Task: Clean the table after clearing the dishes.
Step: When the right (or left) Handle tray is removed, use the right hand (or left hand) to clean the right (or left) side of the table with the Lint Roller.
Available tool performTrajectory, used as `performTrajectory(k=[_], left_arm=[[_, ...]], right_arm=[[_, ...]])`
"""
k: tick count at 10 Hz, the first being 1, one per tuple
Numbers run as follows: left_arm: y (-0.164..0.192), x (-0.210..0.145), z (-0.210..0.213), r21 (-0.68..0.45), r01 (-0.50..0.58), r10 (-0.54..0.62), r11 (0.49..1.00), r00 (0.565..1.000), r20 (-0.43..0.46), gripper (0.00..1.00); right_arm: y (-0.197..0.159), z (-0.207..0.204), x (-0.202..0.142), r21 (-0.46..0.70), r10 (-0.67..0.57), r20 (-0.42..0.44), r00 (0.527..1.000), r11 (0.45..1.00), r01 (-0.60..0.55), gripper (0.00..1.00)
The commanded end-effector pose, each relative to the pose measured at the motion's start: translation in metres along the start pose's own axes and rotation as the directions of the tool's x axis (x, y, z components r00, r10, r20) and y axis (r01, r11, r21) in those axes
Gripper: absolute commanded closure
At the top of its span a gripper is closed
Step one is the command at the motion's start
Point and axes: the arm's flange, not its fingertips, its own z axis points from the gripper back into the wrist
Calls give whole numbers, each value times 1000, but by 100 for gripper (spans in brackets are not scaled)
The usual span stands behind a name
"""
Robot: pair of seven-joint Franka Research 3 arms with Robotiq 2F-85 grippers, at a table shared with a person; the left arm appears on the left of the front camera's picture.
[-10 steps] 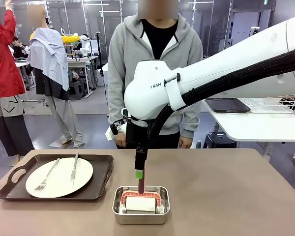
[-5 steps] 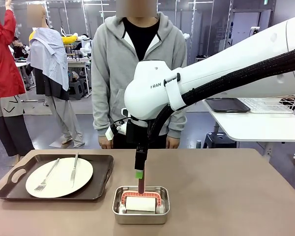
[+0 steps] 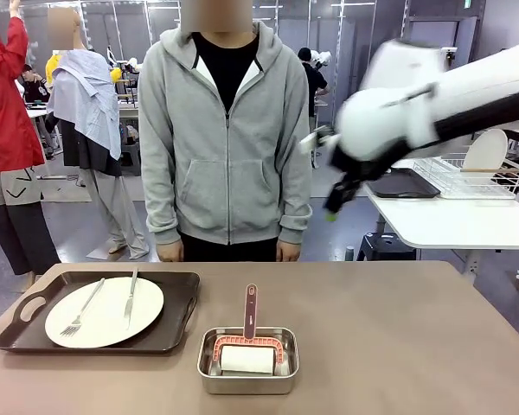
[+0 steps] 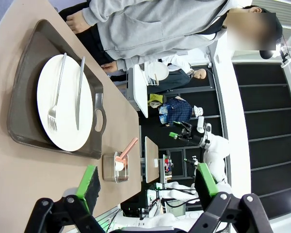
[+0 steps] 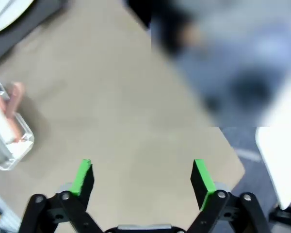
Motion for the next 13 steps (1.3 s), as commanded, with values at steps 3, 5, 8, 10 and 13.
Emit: performTrajectory(k=[3,5,8,10,13], left_arm=[[0,-1,5,-10,18,-18,1000,1000,-11,0],[0,-1,5,-10,18,-18,1000,1000,-11,0],[0,-1,5,-10,18,-18,1000,1000,-11,0],[0,-1,5,-10,18,-18,1000,1000,-11,0],[0,-1,5,-10,18,-18,1000,1000,-11,0]], right_arm=[[-16,82,-171,-58,-608,176,774,779,625,0],[-70,92,-269,188,-819,123,561,574,797,0],[-115,93,-362,594,-923,-16,385,301,746,0],[-125,67,-418,776,-957,-71,281,124,618,0],[-111,22,-467,822,-965,-160,209,-13,570,0]])
